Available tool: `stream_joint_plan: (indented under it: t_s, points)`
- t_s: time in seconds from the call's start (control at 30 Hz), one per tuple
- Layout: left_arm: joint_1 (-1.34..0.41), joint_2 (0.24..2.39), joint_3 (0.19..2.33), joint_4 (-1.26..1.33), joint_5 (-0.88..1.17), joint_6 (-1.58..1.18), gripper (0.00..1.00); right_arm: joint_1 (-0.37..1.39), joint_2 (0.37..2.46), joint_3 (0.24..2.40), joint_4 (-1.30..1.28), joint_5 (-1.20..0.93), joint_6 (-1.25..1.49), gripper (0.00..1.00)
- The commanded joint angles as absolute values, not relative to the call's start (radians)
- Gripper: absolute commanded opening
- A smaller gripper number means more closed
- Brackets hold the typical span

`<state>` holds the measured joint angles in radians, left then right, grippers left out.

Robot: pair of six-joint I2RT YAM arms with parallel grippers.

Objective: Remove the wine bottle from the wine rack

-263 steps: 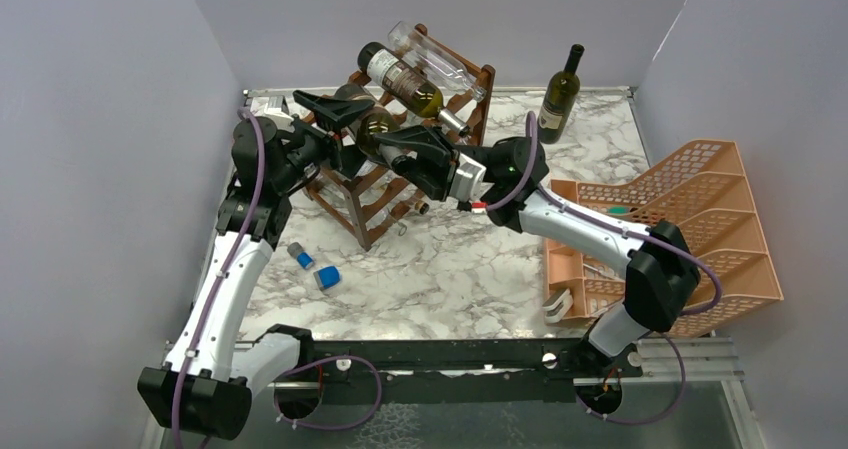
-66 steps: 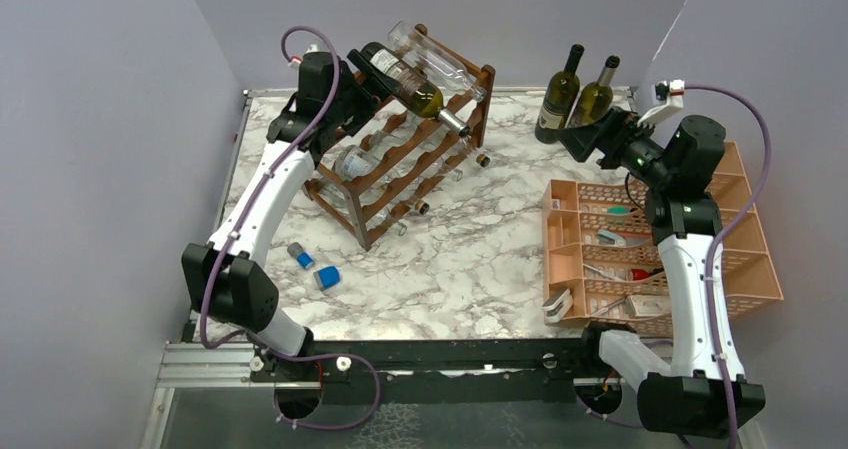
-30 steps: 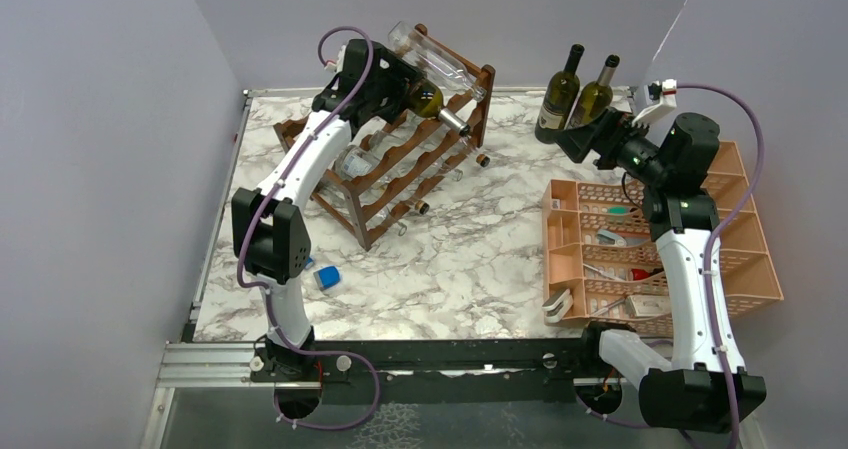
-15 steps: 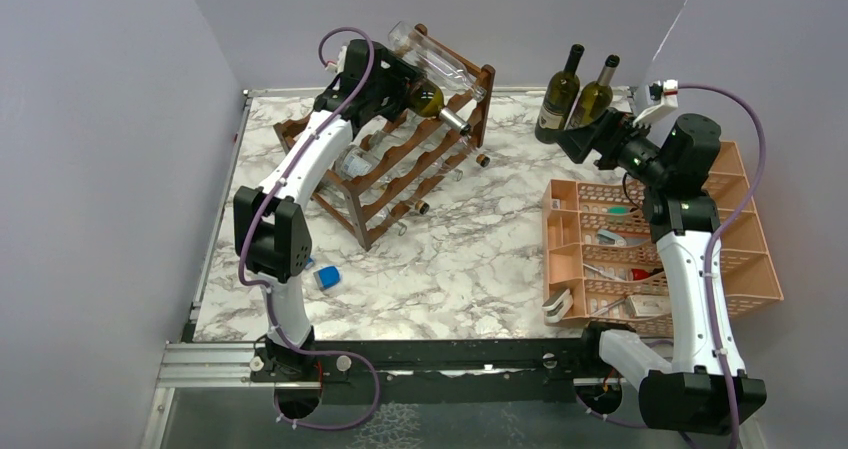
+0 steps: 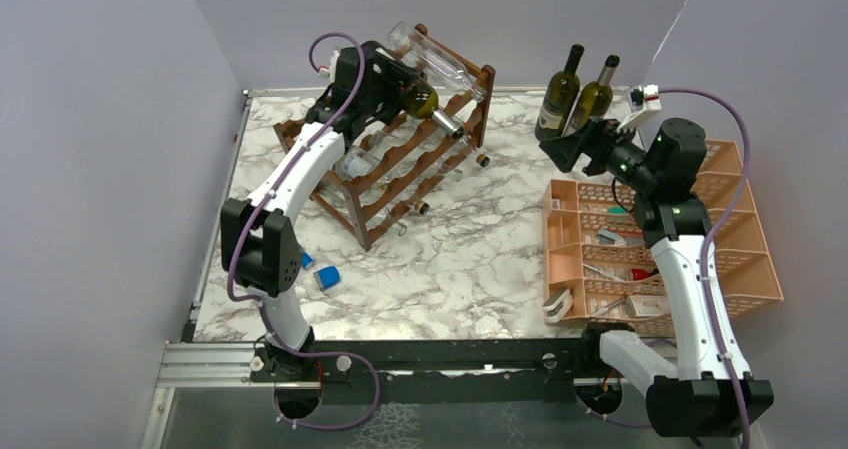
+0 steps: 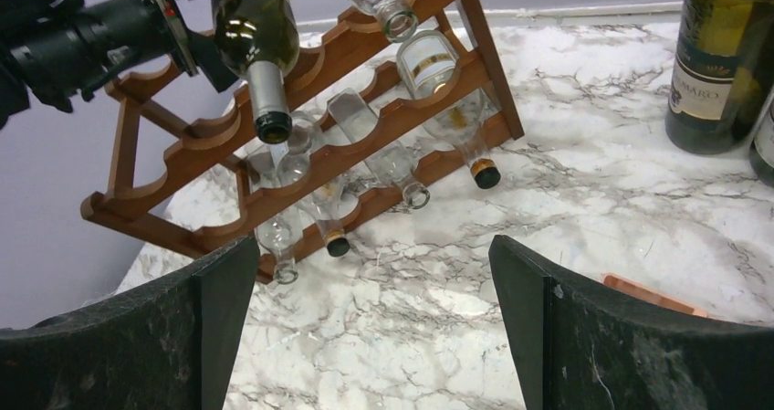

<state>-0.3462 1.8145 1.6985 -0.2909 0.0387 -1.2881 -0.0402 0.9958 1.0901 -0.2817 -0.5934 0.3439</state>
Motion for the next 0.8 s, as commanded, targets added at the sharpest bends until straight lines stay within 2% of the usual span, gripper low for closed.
stream_joint_plan:
  t_s: [0.0,0.23,0.6,0.77]
  points:
    - [-0.332,1.642,1.636,-0.174,0.048,-1.301,0.37,0.016,0.97,1.084,-0.256,-0.516,0.264,1.0]
    - [-0.293,1.555,1.558,-0.135,0.097,-1.313,0.26,0.038,0.975,1.101,-0.265,-0.534,0.255,1.0]
    - [-0.285,1.325,1.436,-0.08,0.276,-1.371,0.25,0.159,0.979,1.05,-0.019,-0.695,0.172,1.0]
    - [-0.282,1.193,1.377,-0.089,0.305,-1.428,0.26,0.319,1.064,1.025,0.172,-0.705,0.072,1.0]
